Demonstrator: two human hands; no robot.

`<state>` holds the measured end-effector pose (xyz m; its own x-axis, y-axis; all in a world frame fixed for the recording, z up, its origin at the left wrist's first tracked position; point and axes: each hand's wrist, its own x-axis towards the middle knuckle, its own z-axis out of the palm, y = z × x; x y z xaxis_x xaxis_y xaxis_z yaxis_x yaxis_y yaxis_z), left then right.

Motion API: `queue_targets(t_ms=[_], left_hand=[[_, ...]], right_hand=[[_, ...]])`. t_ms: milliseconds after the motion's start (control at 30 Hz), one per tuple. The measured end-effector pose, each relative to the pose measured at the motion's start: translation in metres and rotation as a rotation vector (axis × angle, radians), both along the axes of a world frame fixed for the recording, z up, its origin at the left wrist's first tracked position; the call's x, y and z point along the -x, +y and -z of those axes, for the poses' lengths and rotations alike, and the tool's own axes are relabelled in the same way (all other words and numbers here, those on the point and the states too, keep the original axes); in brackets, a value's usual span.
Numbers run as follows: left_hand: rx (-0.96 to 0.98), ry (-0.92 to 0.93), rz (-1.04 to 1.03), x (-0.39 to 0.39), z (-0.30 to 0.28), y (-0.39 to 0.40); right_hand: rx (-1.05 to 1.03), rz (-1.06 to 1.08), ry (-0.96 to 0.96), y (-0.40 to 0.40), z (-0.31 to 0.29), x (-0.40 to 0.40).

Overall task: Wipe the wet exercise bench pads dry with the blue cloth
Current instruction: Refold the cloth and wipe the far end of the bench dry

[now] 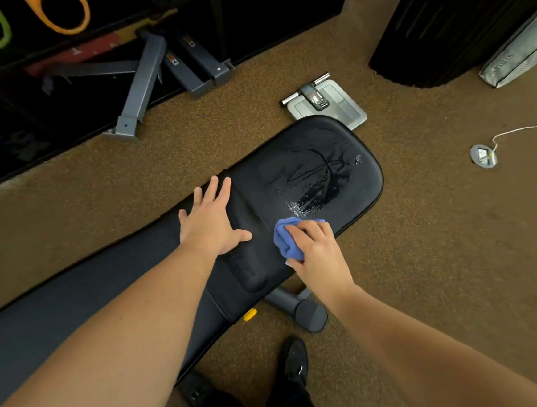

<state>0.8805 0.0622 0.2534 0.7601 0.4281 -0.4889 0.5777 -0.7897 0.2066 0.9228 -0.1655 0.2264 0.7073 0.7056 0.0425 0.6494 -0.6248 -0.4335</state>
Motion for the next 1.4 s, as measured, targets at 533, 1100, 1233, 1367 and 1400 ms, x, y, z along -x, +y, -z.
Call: queue_targets(t_ms=[533, 1100, 1233, 1367, 1400], left_hand=[[0.065, -0.006, -0.049, 0.002, 0.000, 0.000], [0.099, 0.034, -0.155, -0.024, -0.002, 0.004], [0.090, 0.009, -0.164, -0.021, 0.002, 0.001], [0.087, 0.015, -0.169, -0.021, 0.002, -0.002], [0.086, 0.015, -0.170, -0.022, 0.003, -0.001]], right_hand=[[0.029, -0.036, 0.045, 0.135, 0.000, -0.075], [0.038, -0.448, 0.071, 0.136, -0.005, -0.126], [0.067, -0.430, 0.088, 0.137, -0.009, -0.144], [0.064, -0.349, 0.047, 0.123, -0.012, -0.179], [0.050, -0.327, 0.048, 0.117, -0.012, -0.188]])
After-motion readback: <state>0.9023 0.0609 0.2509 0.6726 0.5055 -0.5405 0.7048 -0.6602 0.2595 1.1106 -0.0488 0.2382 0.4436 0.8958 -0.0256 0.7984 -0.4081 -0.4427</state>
